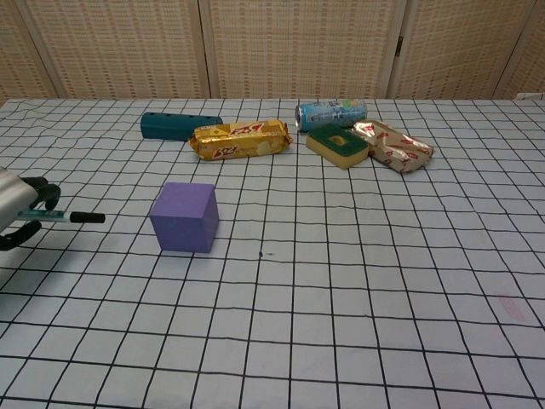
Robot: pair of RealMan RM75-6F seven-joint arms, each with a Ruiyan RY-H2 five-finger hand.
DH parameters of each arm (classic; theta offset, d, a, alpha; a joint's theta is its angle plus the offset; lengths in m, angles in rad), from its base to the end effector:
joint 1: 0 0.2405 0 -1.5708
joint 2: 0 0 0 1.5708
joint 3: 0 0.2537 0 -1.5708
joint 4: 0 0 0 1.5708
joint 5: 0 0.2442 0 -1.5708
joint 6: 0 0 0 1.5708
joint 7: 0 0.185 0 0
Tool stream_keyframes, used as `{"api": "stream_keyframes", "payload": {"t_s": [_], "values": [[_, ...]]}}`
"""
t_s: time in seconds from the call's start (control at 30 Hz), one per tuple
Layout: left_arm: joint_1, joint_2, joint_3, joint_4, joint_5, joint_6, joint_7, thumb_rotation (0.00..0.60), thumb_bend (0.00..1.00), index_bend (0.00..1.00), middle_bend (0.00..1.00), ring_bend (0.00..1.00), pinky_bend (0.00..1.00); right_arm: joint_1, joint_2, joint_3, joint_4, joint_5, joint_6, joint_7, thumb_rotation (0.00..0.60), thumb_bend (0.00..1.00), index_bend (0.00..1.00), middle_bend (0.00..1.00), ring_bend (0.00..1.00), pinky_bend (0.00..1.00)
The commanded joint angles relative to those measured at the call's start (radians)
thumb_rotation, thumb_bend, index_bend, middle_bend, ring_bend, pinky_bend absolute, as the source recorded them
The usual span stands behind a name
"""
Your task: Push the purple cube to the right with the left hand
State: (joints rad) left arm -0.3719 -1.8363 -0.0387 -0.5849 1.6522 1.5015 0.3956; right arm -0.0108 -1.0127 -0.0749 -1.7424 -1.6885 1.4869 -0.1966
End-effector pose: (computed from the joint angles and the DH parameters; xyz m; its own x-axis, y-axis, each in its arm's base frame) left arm -0.3083 0.3240 -0.0221 0.8472 -0.3034 0.4361 0.3838 -0.2181 -0.8973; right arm -0.3017 -0.1604 0.1151 0.5517 -0.1391 0.8223 -0.8336 -0.1240 0.5383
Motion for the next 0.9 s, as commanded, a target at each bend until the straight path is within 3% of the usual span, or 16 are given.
{"api": "stream_keyframes", "payload": {"t_s": [0.03,0.33,0.9], "values": [[-0.017,0.015,-0.021,0.032,-0.021,-0.006,-0.027,0.600,0.56,0.81,0.82,0.75,1.00,0.002,-0.007,0.004,-0.003,0.010,-0.008,-0.013,0.600,0.13,0.00,0.00,0.00,0.00],[-0.060,-0.013,-0.021,0.028,-0.039,-0.065,0.026,0.600,0.56,0.82,0.82,0.75,1.00,0.014,-0.014,0.008,-0.010,0.031,-0.037,-0.035,0.600,0.13,0.00,0.00,0.00,0.00],[-0.129,-0.087,-0.038,-0.076,-0.060,-0.104,0.185,0.600,0.56,0.82,0.82,0.75,1.00,0.017,0.024,0.017,-0.012,0.060,-0.033,0.039,0.600,0.13,0.00,0.00,0.00,0.00]]}}
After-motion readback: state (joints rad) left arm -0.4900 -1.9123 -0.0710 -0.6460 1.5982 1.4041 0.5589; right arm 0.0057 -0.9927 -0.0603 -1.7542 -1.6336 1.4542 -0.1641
